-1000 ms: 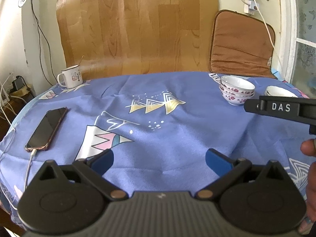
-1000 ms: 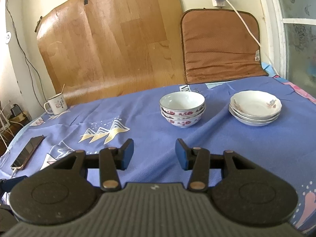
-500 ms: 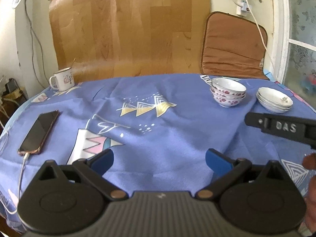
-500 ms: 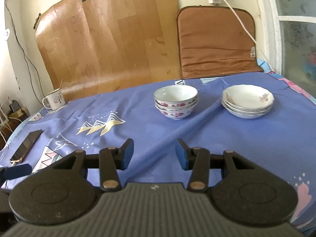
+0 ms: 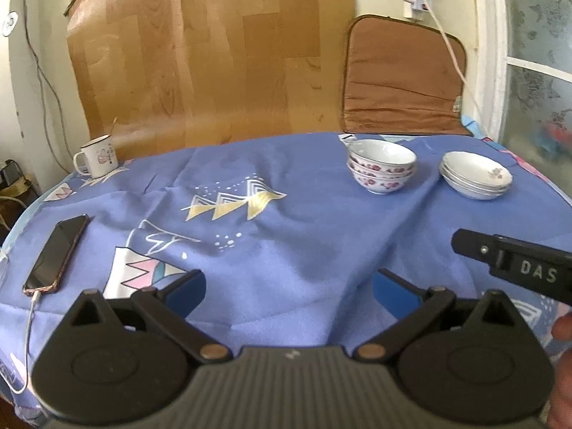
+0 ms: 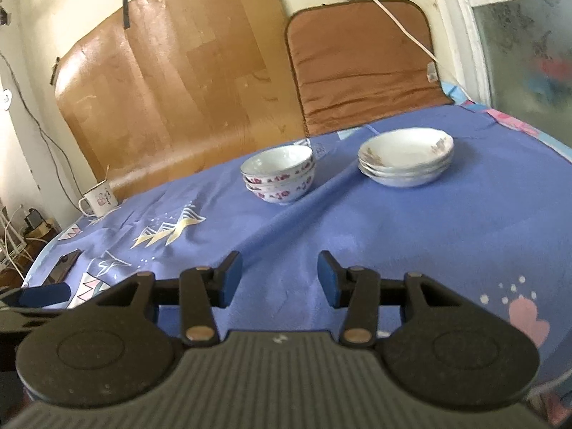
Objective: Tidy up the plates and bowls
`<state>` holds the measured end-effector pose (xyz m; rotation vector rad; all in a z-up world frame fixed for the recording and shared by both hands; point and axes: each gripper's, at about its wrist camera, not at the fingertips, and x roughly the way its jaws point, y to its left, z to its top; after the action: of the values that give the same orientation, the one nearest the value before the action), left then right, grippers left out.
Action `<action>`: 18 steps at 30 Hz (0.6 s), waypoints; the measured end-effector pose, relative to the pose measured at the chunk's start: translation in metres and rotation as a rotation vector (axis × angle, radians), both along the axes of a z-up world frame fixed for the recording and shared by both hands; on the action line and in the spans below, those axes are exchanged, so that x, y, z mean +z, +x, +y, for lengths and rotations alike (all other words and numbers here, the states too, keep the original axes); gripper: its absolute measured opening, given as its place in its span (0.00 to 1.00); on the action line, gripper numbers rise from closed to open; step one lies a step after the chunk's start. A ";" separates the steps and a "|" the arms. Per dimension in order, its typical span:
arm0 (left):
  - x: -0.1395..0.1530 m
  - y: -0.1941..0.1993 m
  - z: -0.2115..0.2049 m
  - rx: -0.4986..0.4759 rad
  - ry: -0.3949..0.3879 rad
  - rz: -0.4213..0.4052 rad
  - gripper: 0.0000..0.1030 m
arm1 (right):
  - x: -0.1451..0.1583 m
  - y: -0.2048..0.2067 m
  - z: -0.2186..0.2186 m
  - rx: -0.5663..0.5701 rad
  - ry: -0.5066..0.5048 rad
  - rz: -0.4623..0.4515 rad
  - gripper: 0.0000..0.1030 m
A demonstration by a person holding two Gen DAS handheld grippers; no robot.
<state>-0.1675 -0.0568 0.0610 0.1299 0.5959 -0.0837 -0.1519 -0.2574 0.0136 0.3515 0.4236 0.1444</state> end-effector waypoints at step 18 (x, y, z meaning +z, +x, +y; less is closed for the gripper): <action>-0.003 0.000 0.010 0.067 0.016 0.022 1.00 | -0.001 0.009 0.009 0.071 -0.005 -0.001 0.48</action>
<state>-0.1676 -0.0469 0.0578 0.1247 0.6221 -0.0151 -0.1430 -0.2481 0.0129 0.3317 0.4360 0.2126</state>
